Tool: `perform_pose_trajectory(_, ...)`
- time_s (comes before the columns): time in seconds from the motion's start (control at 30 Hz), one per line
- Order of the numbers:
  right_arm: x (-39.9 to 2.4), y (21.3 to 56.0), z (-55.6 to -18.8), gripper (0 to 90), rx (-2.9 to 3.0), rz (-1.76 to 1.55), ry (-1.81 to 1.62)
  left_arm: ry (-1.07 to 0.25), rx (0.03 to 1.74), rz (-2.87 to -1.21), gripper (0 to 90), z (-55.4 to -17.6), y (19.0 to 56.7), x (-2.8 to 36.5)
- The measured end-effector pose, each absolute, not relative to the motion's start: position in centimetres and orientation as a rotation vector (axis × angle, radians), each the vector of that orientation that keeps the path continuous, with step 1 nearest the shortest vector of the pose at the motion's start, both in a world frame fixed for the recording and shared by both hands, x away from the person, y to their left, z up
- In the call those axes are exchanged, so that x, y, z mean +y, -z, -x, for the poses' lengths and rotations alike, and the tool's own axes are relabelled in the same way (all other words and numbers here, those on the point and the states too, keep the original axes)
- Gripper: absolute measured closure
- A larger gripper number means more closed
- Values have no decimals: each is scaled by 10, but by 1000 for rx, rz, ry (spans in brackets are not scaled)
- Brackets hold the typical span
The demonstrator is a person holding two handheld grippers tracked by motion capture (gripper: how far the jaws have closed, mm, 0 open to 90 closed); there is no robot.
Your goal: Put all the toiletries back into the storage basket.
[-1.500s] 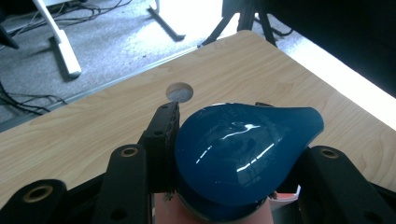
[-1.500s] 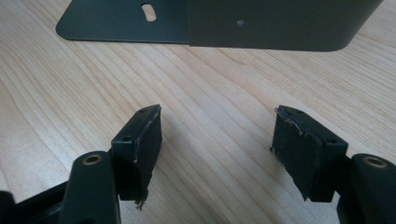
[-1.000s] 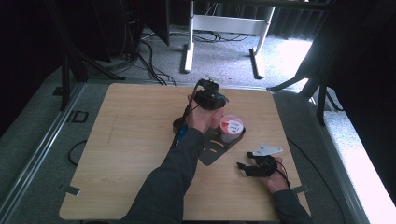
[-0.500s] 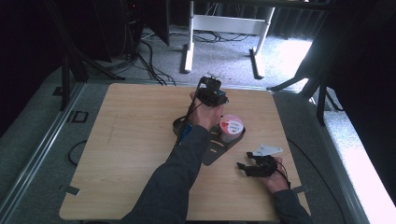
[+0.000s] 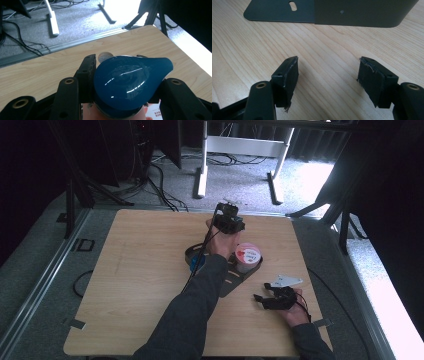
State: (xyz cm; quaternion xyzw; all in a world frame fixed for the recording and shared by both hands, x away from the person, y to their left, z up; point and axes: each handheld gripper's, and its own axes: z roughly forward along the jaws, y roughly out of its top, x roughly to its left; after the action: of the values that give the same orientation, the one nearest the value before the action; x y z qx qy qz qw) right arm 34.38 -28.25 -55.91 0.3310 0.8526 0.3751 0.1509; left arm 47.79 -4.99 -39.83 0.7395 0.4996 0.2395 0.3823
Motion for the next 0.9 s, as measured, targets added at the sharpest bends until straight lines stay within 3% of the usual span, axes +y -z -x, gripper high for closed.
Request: perform_pose_trajectory(0.9, -282, 559, -344, 323, 2451, -951, -1077, -631, 1280, -1919, 531, -489, 427, -56)
